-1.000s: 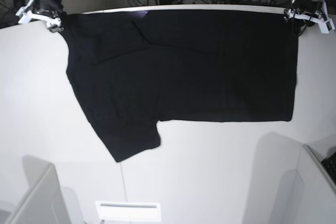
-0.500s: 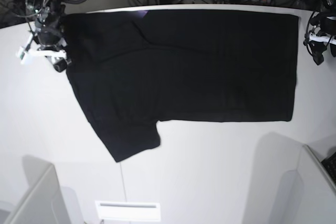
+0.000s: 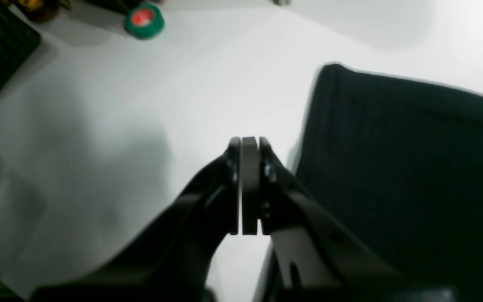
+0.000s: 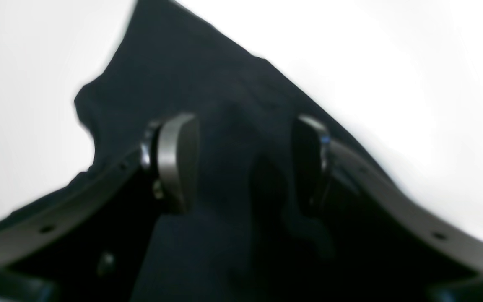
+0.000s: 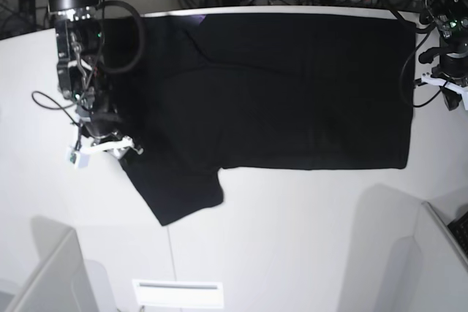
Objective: Fold the T-shirt properly
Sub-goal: 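Move the right gripper down to the sleeve side of the shirt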
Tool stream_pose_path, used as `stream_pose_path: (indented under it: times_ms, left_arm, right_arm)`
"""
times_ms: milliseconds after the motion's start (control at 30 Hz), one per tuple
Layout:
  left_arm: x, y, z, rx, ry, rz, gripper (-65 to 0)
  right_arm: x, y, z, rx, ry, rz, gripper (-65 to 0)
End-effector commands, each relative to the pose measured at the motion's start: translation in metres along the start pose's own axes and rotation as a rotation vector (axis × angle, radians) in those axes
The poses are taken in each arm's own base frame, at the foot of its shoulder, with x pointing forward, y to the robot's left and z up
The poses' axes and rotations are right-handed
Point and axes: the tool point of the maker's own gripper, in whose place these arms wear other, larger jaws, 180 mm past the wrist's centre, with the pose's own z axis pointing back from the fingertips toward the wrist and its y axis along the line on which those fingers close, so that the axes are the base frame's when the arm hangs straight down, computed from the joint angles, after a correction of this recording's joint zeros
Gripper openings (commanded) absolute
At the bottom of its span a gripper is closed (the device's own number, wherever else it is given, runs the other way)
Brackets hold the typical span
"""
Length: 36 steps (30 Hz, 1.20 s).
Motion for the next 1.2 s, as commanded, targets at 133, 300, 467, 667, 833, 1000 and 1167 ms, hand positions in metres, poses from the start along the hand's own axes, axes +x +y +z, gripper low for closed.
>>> stream_pose_path:
  times_ms: [133, 300, 467, 667, 833, 1000, 1167]
  left_arm:
    - [0.015, 0.008, 0.003, 0.017, -0.05, -0.011, -50.2]
    - [0.008, 0.012, 0.005, 0.024, -0.029, -0.022, -32.1]
    - [-0.01, 0.017, 0.0, 0.028, 0.02, -0.007, -19.9]
    - [-0.015, 0.017, -0.002, 0.029, 0.031, 0.003, -19.3]
    - [-0.014, 0.017, -0.002, 0.029, 0.028, 0.004, -19.3]
    - [-0.009, 0.015, -0.005, 0.027, 0.014, 0.013, -19.3]
    - [-0.006, 0.012, -0.006, 0.021, 0.007, 0.015, -19.3]
  right_arm:
    - [0.034, 0.015, -0.039, -0.012, 0.039, 0.037, -26.1]
    - [0.055, 0.023, -0.067, -0.042, 0.075, 0.058, -22.4]
    - [0.067, 0.023, -0.086, -0.091, 0.108, 0.094, -22.4]
    - [0.056, 0.03, -0.104, -0.061, 0.189, 0.221, -22.7]
    - [0.048, 0.021, -0.109, -0.085, 0.212, 0.251, -22.8]
    - [0.033, 0.017, -0.112, -0.097, 0.234, 0.319, -23.0]
    - [0.02, 0.019, -0.112, -0.095, 0.26, 0.377, -23.6]
